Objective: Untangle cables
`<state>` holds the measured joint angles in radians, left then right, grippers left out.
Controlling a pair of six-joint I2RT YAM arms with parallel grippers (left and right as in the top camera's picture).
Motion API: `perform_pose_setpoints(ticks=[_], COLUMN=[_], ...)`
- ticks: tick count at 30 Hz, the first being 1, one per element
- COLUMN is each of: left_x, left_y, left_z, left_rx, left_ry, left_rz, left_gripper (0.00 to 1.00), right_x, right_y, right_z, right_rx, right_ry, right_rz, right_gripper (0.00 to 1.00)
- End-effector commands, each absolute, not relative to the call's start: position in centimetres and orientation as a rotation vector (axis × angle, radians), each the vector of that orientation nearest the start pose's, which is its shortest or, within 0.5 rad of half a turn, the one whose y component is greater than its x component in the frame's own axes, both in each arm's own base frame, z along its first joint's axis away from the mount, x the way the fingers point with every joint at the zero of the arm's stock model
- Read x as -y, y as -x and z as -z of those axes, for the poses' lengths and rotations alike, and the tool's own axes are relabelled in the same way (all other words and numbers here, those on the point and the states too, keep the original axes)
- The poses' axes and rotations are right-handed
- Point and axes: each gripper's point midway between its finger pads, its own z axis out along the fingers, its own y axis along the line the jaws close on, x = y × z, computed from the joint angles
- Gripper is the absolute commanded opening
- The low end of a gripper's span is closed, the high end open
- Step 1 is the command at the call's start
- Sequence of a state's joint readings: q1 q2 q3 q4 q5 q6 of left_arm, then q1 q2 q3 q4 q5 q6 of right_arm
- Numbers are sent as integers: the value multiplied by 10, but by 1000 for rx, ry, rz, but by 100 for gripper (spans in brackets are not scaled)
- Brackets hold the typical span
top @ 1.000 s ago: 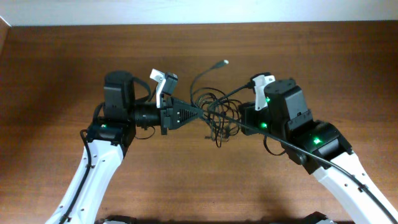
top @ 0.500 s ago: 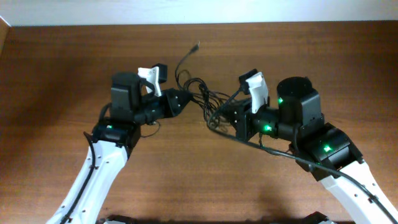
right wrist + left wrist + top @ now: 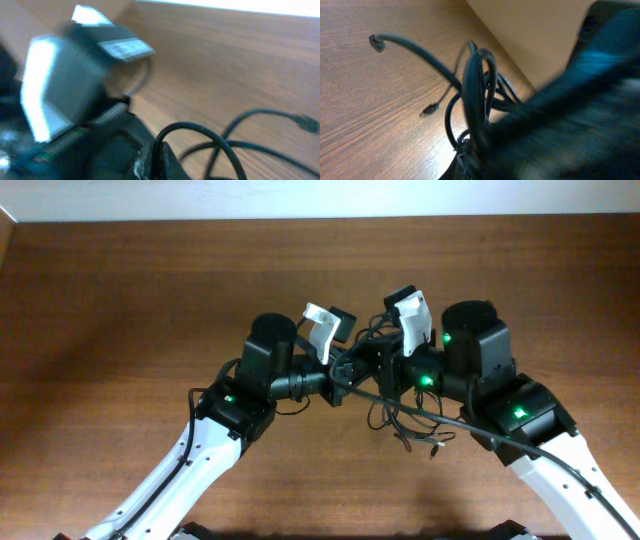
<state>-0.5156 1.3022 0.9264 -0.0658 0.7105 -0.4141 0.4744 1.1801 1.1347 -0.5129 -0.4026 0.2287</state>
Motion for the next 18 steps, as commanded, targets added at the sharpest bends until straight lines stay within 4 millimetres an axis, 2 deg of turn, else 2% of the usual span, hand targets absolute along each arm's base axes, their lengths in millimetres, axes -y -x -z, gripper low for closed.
perform_pose_setpoints(ticks=[1,2,3,4,5,6,9,10,11,15,18], left_x=[279,272,265,262,260,260,262,258,253,244,244], left_y=[-280,-287,-294,-298,-301,-302,-307,-312,-316,-323,-322], left_z=[-245,-245,-246,-246,-249,-252,-264,-268,-268,-267,-267], left_rx=[-2062,-2067,-2064,-2067,-2066,-2053,-2036,-2038,-2051,-2109,-2121], left_ry=[-611,-581,-554,-527,-499,-489,-411,-350,-298,-115,-80], left_rz=[1300,1287,1274,1275,1285,1291,1348,1371,1386,1456,1476], left_gripper=[0,0,0,0,0,0,0,0,0,0,0], right_x=[-186,-170,-155,-150,-145,-141,-124,-119,-120,-147,-168], right_y=[-312,-308,-298,-290,-278,-270,-237,-227,-224,-232,-243], right_z=[-298,-312,-329,-335,-331,-324,-279,-260,-252,-235,-237], right_rx=[-2155,-2161,-2165,-2177,-2222,-2273,-2539,-2646,-2685,-2723,-2700], right_ry=[360,320,291,285,244,208,57,-7,-11,30,61], right_rz=[-547,-466,-414,-407,-422,-430,-392,-358,-357,-504,-623], right_gripper=[23,46,60,66,69,69,68,59,59,54,49])
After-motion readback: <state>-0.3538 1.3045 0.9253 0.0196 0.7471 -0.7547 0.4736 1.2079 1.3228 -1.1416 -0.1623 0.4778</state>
